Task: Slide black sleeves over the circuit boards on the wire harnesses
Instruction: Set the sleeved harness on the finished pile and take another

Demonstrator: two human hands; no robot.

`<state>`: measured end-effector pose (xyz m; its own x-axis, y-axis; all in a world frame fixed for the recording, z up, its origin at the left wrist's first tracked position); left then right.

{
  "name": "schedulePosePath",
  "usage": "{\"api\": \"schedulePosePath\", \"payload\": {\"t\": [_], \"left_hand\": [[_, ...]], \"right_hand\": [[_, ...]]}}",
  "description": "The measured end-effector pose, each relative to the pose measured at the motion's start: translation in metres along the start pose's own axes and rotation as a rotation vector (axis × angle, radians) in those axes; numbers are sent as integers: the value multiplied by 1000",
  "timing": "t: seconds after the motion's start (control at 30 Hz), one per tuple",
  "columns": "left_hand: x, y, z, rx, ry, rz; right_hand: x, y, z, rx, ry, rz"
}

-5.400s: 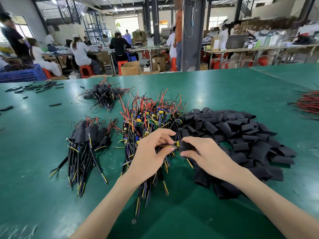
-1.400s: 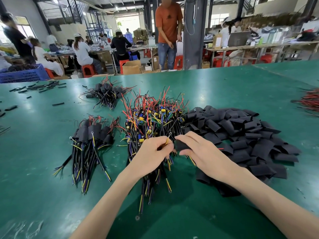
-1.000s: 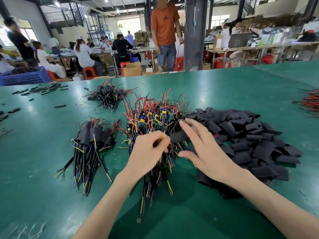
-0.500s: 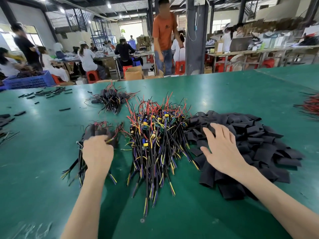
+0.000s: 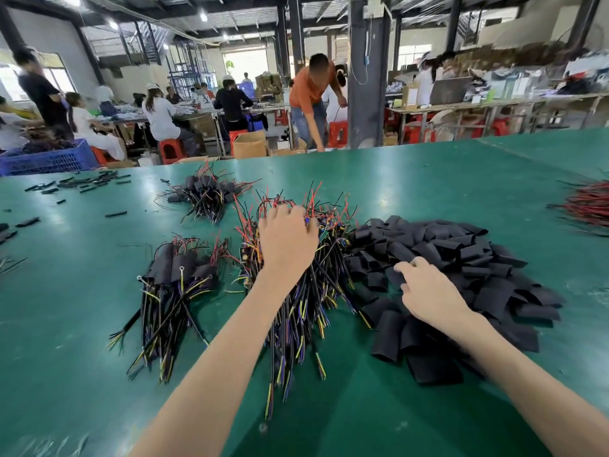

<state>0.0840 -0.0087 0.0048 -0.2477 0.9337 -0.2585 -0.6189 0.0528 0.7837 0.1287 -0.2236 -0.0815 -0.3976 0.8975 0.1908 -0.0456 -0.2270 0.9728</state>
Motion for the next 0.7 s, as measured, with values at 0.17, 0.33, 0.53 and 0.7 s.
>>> {"api": "schedulePosePath", "payload": {"t": [0.17,0.33,0.53,0.7], "left_hand": [[-11,-33,27,175,59,245],[-5,-14,36,48,182,-149],[-19,62,41,-199,79,-494],[-25,131,46,-309,-59,-458]], "right_hand": [[-5,21,4,-162,37,104],[7,24,1,-154,131,149],[50,22,-21,240,510,415],[54,11,-37,528,578,377]]}}
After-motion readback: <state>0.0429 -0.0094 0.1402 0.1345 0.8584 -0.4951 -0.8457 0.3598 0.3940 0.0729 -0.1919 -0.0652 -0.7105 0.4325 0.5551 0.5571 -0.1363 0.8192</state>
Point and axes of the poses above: each hand's wrist, its own z-axis towards the middle knuckle, its own y-axis out of the back of the hand, x = y × z, the point moved 7 cm from there along z, towards the middle knuckle
